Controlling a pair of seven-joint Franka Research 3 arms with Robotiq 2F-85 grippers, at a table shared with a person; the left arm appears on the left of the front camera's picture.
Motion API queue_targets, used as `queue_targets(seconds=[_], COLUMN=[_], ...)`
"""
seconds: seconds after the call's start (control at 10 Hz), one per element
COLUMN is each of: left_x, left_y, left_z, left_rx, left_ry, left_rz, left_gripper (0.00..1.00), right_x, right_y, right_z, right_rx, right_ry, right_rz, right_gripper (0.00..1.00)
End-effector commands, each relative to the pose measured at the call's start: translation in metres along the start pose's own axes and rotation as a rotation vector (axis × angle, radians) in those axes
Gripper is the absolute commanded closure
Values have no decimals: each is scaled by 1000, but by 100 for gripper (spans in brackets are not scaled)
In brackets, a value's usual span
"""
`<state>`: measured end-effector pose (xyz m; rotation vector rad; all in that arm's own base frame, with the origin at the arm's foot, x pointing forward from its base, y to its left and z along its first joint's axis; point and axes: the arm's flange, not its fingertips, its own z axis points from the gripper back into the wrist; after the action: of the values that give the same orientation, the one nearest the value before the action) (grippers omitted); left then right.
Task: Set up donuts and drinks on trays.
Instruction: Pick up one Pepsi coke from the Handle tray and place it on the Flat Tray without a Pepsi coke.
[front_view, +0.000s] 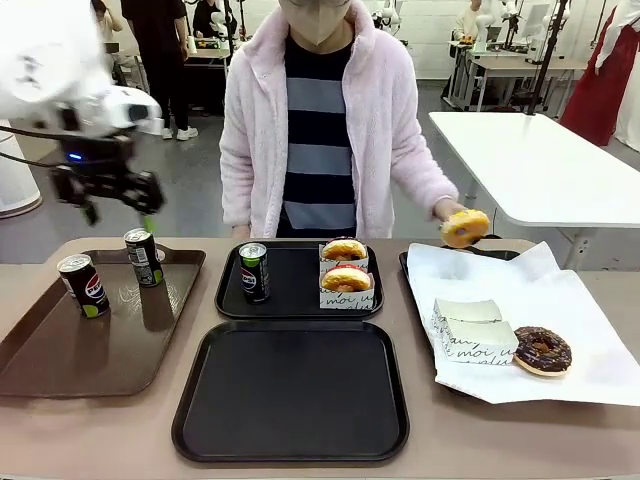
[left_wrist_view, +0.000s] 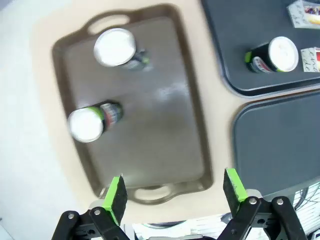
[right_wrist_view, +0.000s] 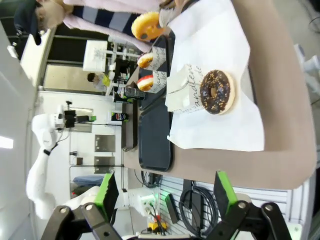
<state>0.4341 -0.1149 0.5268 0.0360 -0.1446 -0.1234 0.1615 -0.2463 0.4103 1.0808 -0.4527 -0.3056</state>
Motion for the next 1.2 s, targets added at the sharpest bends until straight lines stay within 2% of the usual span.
queue_targets(seconds=[0.0, 0.2, 0.3, 1.1], left_x=[10, 28, 3, 6], left_y=[28, 34, 48, 47], left_z=[-8, -22, -6, -5], left_rx=[-19, -30, -5, -4], left_ry=[50, 52, 39, 37], left_rz=[23, 61, 47, 48], left_gripper=[0, 0, 0, 0], right_x=[-1, -1, -1, -1], right_y=[-2, -2, -2, -2], right_z=[0, 0, 0, 0], right_rx=[7, 7, 7, 7], right_ry=[6, 6, 6, 6], right_rz=[2, 2, 2, 2], right_gripper=[0, 0, 0, 0])
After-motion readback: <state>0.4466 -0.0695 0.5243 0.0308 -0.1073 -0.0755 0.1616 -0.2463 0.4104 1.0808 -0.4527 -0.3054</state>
